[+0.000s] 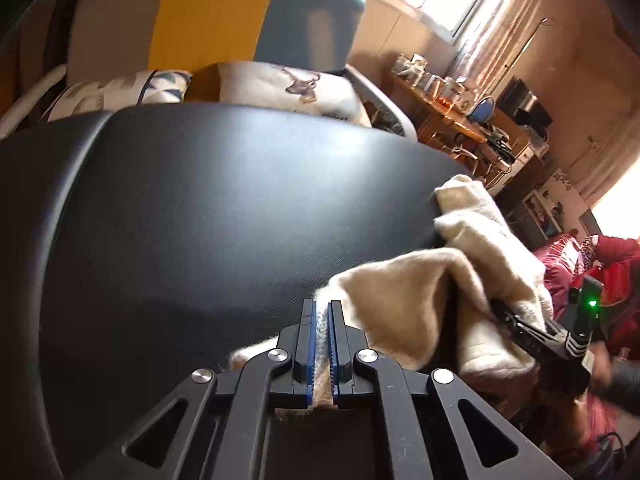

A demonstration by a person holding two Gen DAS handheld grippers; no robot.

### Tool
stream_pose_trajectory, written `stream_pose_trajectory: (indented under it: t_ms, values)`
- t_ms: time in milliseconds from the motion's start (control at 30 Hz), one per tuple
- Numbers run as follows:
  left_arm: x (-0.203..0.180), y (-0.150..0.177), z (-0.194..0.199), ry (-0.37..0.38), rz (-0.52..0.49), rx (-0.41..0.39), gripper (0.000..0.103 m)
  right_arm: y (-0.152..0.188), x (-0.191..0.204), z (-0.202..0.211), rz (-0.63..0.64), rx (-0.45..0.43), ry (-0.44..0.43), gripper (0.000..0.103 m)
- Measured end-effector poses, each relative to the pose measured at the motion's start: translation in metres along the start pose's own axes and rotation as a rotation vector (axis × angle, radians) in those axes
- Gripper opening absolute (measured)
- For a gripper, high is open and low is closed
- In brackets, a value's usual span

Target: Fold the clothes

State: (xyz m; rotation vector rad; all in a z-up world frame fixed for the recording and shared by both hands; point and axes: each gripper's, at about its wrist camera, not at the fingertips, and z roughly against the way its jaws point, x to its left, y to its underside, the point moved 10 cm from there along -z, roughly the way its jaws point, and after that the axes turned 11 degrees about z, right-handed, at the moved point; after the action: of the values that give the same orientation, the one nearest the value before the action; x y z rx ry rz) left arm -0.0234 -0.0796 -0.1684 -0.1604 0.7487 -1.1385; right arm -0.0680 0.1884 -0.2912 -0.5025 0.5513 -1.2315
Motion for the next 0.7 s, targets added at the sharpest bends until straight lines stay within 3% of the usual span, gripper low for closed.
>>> stream_pose_trajectory:
  t_ms: [133,500,700]
  values:
    - [0.019,0.004,0.007,-0.012,0.054,0.005,0.006,0.002,0.004,-0.001,0.038,-0.005,0.025,0.075]
    - [0.093,-0.002,0.041,-0.108,0.187,-0.037,0.007,0.005,0.004,0.003,0.007,-0.008,0.043,0.076]
    - [0.087,-0.010,0.032,-0.124,0.136,-0.014,0.014,0.006,0.005,0.004,0.010,0.001,0.043,0.077]
